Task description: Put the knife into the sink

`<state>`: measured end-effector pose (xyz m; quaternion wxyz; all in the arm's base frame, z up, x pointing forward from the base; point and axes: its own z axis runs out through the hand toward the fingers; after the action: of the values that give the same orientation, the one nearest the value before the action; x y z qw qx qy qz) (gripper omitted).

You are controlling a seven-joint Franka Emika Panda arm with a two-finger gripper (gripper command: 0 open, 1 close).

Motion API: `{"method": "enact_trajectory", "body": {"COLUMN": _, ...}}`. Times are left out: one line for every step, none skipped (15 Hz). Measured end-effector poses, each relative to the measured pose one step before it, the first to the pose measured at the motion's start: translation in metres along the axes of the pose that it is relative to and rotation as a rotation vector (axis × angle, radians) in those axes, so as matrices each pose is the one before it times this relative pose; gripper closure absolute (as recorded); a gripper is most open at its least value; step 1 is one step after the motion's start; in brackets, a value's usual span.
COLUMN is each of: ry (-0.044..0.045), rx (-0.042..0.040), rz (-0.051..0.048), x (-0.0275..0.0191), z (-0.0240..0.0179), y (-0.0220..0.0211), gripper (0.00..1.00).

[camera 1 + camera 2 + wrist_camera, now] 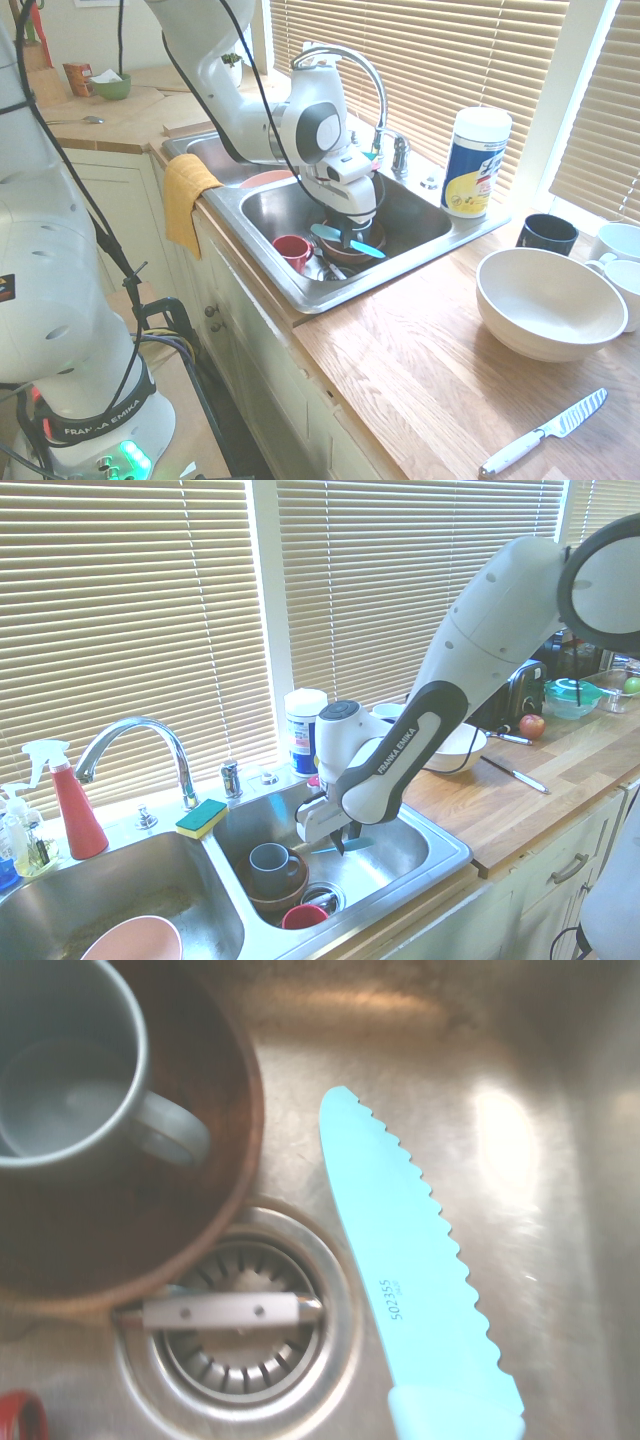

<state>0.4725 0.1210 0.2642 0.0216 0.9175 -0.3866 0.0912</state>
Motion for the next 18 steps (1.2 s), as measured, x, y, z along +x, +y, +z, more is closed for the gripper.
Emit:
{"method": "enact_trajectory", "body": {"ry": -0.00871, "rx": -0.0011, "rz": 0.00794, "x": 0.00467, "z": 0.01066, "y": -0.008, "gripper": 1.0}}
{"method": "enact_trajectory", "body": {"ry": -0.00498, "rx": -0.00295, "rz": 0.00628, "x": 0.00536, "z": 0.00856, "y": -0.00619, "gripper": 1.0}}
{"method": "enact_trajectory", "body": {"ry": -0.00219, "rx": -0.0031, "rz": 0.00518, "x": 0.00425, "z": 0.00707, "y": -0.00471, "gripper": 1.0}}
{"method": "enact_trajectory", "body": {"ry": -0.00189, "rx": -0.00343, "rz": 0.0053, "x": 0.00306, "z": 0.00671, "y": -0.00341, "gripper": 1.0}}
{"method": "enact_trajectory", "body": {"ry": -0.00221, "rx": -0.00284, "rz": 0.00703, "x": 0.00232, "z": 0.00549, "y": -0.00131, "gripper": 1.0}}
{"method": "enact_trajectory", "body": {"ry": -0.00415, "rx": -0.00379, "rz": 0.00893, "x": 0.00236, "z": 0.00562, "y": -0.00004, "gripper": 1.0}}
{"method": "enact_trajectory", "body": {"ry": -0.0046, "rx": -0.00331, "rz": 0.00748, "x": 0.00252, "z": 0.00557, "y": 0.00028, "gripper": 1.0}}
{"method": "enact_trajectory", "body": {"ry": -0.00655, "rx": -0.00174, "rz": 0.00496, "x": 0.00246, "z": 0.00565, "y": 0.00073, "gripper": 1.0}}
{"method": "enact_trajectory", "body": {"ry": -0.00955, "rx": -0.0053, "rz": 0.00251, "x": 0.00094, "z": 0.00587, "y": 0.00165, "gripper": 0.0}}
{"method": "enact_trajectory", "body": {"ry": -0.01355, "rx": -0.00558, "rz": 0.00489, "x": 0.00044, "z": 0.00539, "y": 0.00142, "gripper": 0.0}}
{"method": "enact_trajectory", "body": {"ry": -0.01034, "rx": -0.00458, "rz": 0.00418, "x": 0.00148, "z": 0.00457, "y": 0.0007, "gripper": 0.0}}
{"method": "enact_trajectory", "body": {"ry": -0.00766, "rx": -0.00525, "rz": 0.00293, "x": 0.00183, "z": 0.00462, "y": 0.00078, "gripper": 0.0}}
{"method": "enact_trajectory", "body": {"ry": -0.00741, "rx": -0.00526, "rz": 0.00181, "x": 0.00147, "z": 0.00442, "y": 0.00091, "gripper": 0.0}}
{"method": "enact_trajectory", "body": {"ry": -0.00615, "rx": -0.00507, "rz": 0.00134, "x": 0.00106, "z": 0.00438, "y": 0.00035, "gripper": 0.0}}
{"method": "enact_trajectory", "body": {"ry": -0.00596, "rx": -0.00461, "rz": 0.00175, "x": 0.00031, "z": 0.0038, "y": 0.00048, "gripper": 0.0}}
{"method": "enact_trajectory", "body": {"ry": -0.00436, "rx": -0.00324, "rz": 0.00226, "x": 0.00022, "z": 0.00354, "y": 0.00026, "gripper": 0.0}}
{"method": "enact_trajectory", "body": {"ry": -0.001, "rx": -0.00167, "rz": 0.00086, "x": -0.00016, "z": 0.00326, "y": 0.00015, "gripper": 0.0}}
{"method": "enact_trajectory", "body": {"ry": -0.00142, "rx": -0.00092, "rz": 0.00102, "x": -0.00053, "z": 0.00301, "y": 0.0003, "gripper": 0.0}}
